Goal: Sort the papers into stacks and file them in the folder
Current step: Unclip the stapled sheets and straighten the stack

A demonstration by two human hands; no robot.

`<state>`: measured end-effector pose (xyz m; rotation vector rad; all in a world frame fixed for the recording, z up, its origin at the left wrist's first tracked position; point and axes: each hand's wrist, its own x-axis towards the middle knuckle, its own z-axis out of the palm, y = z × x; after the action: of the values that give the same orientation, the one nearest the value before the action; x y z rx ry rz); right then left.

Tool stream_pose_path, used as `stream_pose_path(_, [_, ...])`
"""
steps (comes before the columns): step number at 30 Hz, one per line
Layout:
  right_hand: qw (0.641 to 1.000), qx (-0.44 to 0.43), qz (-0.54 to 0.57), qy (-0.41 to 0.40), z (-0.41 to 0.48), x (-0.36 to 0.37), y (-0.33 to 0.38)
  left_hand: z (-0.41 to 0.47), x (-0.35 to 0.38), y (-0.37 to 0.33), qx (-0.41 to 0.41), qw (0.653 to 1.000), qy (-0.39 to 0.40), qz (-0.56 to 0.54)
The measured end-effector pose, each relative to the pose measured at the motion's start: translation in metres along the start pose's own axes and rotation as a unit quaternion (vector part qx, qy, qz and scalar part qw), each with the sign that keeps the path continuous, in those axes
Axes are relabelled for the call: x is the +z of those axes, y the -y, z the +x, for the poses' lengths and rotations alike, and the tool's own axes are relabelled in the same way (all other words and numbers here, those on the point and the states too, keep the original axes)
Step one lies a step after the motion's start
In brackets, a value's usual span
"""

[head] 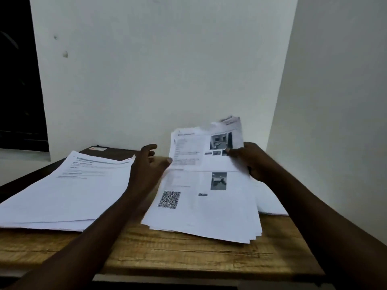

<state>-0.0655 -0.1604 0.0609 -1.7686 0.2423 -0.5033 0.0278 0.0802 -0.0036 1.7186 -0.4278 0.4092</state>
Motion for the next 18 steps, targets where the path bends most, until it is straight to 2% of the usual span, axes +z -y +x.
stream_pose_path(2, [0.999,-0.047,0.023,-0.008,-0.017,-0.015,0.02,0.001,-0.002,-0.024,-0.05,0.993,0.056,-0.093])
stream_pose_path(4, [0.995,-0.085,0.053,-0.014,-0.033,-0.023,0.036,0.005,-0.007,-0.051,-0.098,0.962,0.135,-0.214])
stream_pose_path(6, [0.99,-0.114,0.079,-0.021,-0.046,-0.023,0.047,0.007,-0.015,-0.076,-0.11,0.926,0.217,-0.29])
stream_pose_path(7, [0.987,-0.128,0.088,-0.033,-0.05,-0.021,0.052,0.006,-0.019,-0.088,-0.1,0.915,0.23,-0.317])
stream_pose_path(9, [0.98,-0.16,0.098,-0.066,-0.055,-0.012,0.058,0.004,-0.023,-0.11,-0.062,0.909,0.198,-0.361])
stream_pose_path(10, [0.975,-0.177,0.108,-0.078,-0.058,-0.007,0.062,0.003,-0.024,-0.122,-0.026,0.918,0.16,-0.361])
stream_pose_path(13, [0.962,-0.213,0.156,-0.071,-0.06,0.009,0.076,0.001,-0.028,-0.151,0.093,0.956,0.069,-0.271])
stream_pose_path(16, [0.958,-0.241,0.142,-0.064,-0.061,0.017,0.092,0.001,-0.032,-0.161,0.159,0.967,0.055,-0.192])
stream_pose_path(18, [0.959,-0.256,0.108,-0.065,-0.061,0.018,0.095,-0.002,-0.036,-0.156,0.146,0.97,0.064,-0.183])
